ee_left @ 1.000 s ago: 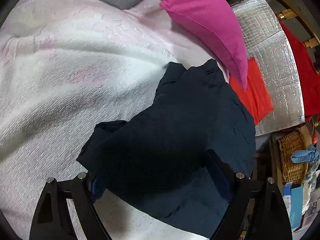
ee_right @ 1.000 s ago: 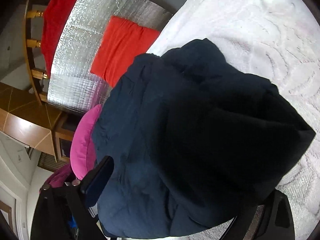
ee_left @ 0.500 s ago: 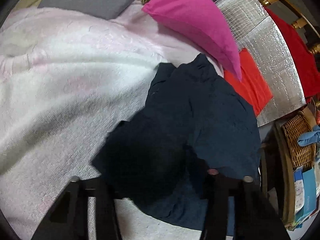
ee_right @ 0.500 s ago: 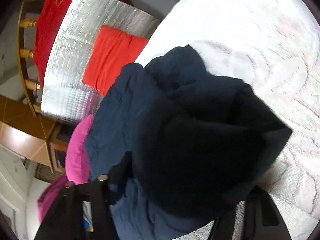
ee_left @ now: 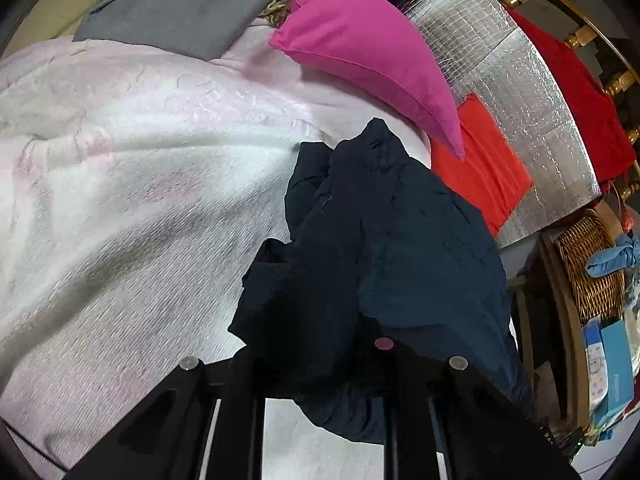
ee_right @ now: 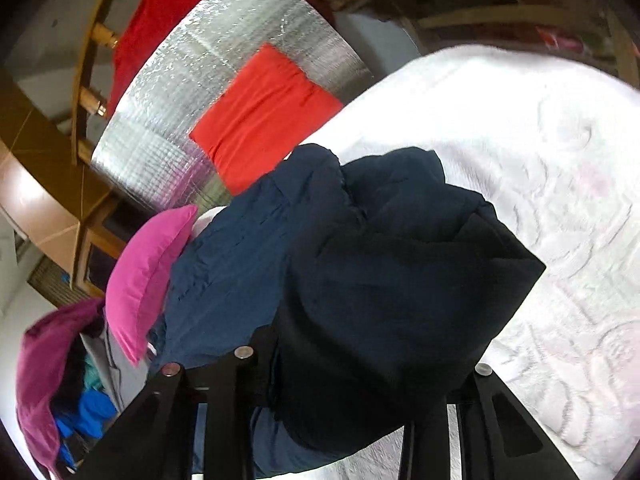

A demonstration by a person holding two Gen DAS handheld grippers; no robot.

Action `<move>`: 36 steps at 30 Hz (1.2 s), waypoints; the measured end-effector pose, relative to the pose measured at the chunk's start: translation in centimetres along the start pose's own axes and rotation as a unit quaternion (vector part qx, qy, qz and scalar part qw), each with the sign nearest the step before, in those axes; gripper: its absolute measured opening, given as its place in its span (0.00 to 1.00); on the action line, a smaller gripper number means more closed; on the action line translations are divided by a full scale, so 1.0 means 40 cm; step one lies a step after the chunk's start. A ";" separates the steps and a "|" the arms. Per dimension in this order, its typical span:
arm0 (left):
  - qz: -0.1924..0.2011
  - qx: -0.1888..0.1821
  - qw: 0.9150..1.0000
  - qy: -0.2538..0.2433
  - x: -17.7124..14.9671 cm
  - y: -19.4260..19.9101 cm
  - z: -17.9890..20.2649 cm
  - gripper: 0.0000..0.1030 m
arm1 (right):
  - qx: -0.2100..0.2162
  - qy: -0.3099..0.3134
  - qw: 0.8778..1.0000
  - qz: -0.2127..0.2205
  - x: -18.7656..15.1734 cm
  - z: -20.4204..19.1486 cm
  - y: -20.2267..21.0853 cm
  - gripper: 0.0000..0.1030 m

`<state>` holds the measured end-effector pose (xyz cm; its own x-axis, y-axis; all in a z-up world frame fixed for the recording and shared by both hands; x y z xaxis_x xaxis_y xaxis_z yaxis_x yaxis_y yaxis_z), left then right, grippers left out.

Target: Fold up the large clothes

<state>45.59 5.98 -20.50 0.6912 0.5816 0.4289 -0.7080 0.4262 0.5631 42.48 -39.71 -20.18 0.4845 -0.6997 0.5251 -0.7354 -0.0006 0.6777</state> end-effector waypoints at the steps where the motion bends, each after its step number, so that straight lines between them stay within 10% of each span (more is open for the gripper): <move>1: -0.001 0.001 1.000 0.000 -0.002 0.006 0.001 0.16 | -0.001 0.004 1.000 -0.001 -0.001 -0.001 0.008 0.35; 26: -0.047 0.062 0.997 -0.003 -0.119 0.191 -0.109 0.27 | -0.012 0.063 0.997 -0.046 -0.218 0.089 0.201 0.35; 32: -0.054 0.069 0.996 0.016 -0.085 0.234 -0.123 0.47 | -0.009 0.045 0.995 -0.089 -0.243 0.130 0.244 0.65; 36: -0.022 0.083 0.996 0.005 -0.061 0.293 -0.129 0.48 | -0.007 0.074 0.992 -0.099 -0.257 0.138 0.330 0.66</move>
<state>34.86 13.12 -18.57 0.7185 0.5720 0.3956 -0.6435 0.3308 0.6903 25.17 -36.48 -19.48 0.6845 -0.5734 0.4502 -0.6126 -0.1177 0.7816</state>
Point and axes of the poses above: each gripper's, at about its wrist camera, not at the fingertips, and y roughly against the way its jaws point, z to its right, x to its top, the point moved 4 cm from there along -y, roughly the way its jaws point, and after that the axes turned 10 degrees about -x, right-handed, at the moved point
